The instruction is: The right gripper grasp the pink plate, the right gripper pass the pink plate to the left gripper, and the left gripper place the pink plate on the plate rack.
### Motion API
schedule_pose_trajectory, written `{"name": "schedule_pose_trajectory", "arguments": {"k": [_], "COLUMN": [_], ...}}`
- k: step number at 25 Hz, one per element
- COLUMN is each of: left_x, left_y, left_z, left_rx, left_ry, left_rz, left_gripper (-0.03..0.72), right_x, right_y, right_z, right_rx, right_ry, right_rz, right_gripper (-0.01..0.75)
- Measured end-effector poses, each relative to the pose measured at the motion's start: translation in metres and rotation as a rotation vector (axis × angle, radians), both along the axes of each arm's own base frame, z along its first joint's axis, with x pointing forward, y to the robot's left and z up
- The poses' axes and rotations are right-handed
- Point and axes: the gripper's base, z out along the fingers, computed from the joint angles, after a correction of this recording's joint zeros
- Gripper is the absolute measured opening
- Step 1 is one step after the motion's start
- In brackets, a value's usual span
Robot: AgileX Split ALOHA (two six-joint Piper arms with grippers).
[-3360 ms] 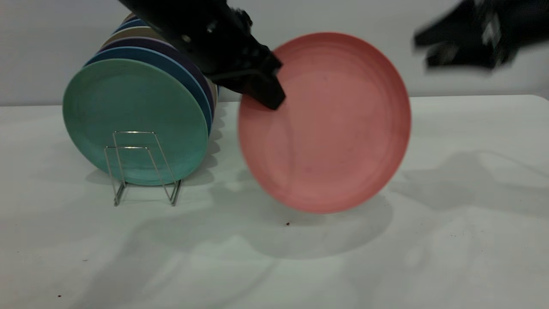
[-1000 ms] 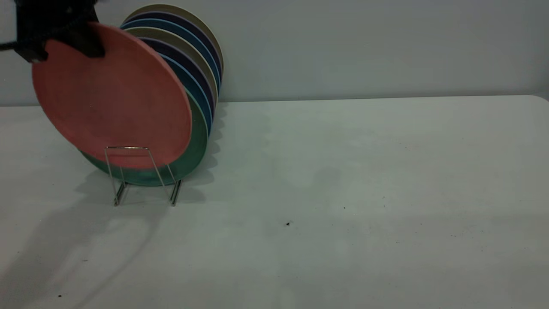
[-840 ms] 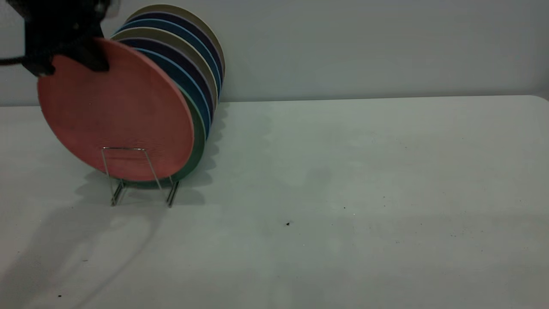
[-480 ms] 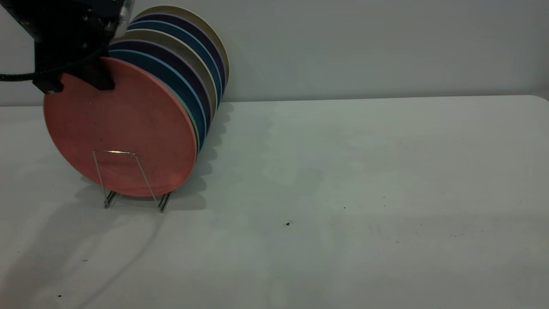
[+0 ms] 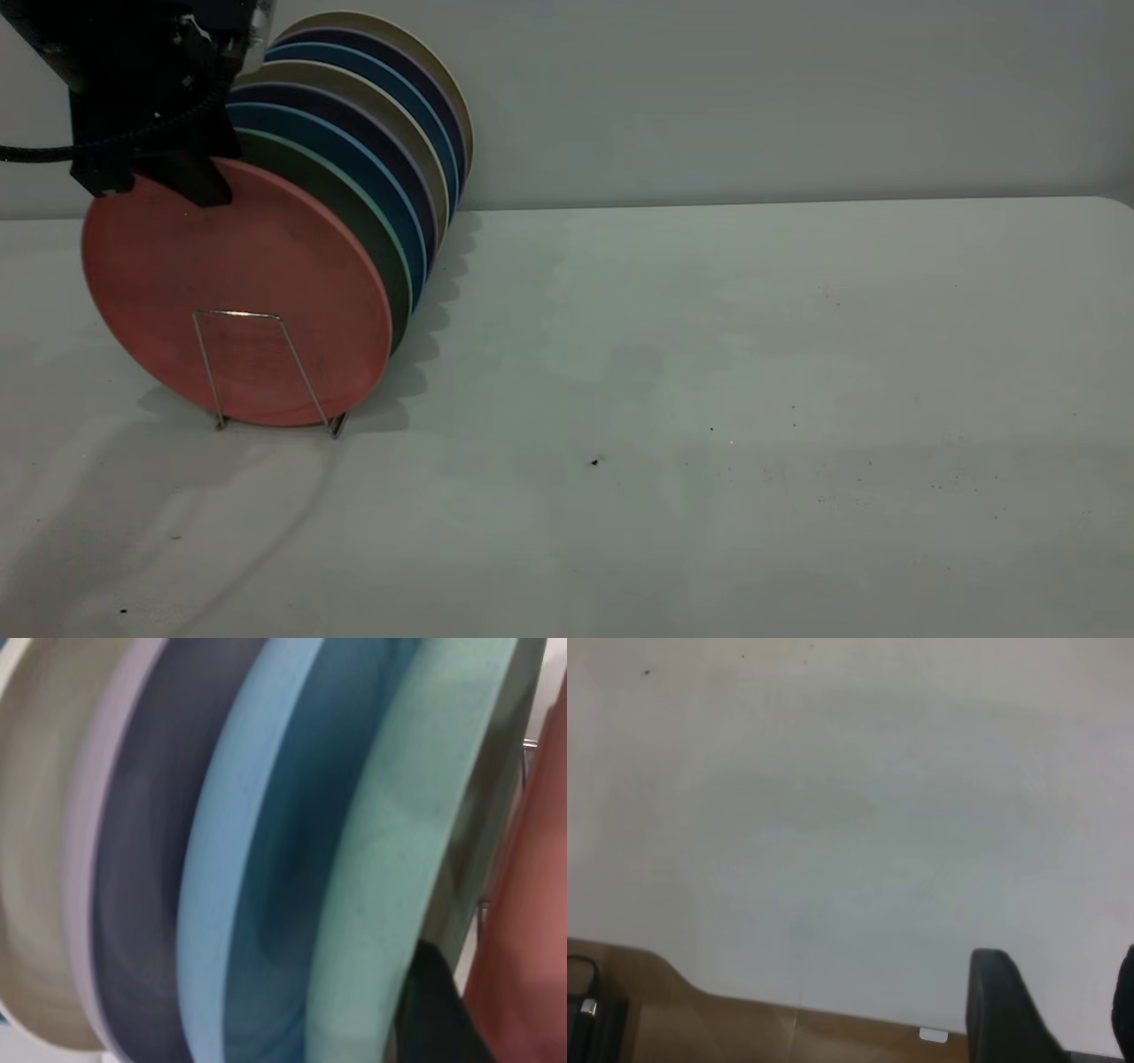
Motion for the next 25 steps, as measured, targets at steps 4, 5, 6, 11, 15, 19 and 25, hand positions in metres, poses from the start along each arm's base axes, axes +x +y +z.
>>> {"name": "schedule_pose_trajectory", "arguments": {"k": [4,5,6,11,15,19,25], "left_x": [-0.002,-0.003,-0.004,-0.013,-0.022,-0.035,-0.082], "left_y": [0.001,0.001,0.002,0.004,0.007,0.014,0.022], "left_z": [-0.001,-0.001,0.000,0.020,0.048,0.077,0.139], "left_rx": [0.001,0.007,0.012,0.007,0.004,0.015,-0.092], "left_ry": [0.027,0.037,0.044,0.047,-0.011,-0.077,-0.126], "left_rz": [0.024,0.024,0.022,0.057,0.111,0.177,0.391], "left_gripper": [0.420,0.420,0.420,0.424,0.423,0.423,0.423], "right_x": [0.000,0.000,0.000,0.000,0.000,0.000,0.000], "right_y": [0.000,0.000,0.000,0.000,0.000,0.000,-0.002], "right_z": [0.000,0.000,0.000,0.000,0.000,0.000,0.000], "right_rx": [-0.001,-0.001,-0.001,-0.001,0.000,0.000,0.003], "right_ry": [0.000,0.000,0.000,0.000,0.000,0.000,0.007], "right_rz": [0.000,0.000,0.000,0.000,-0.001,-0.001,-0.028], "right_gripper": [0.321,0.321,0.321,0.321,0.321,0.321,0.321]}}
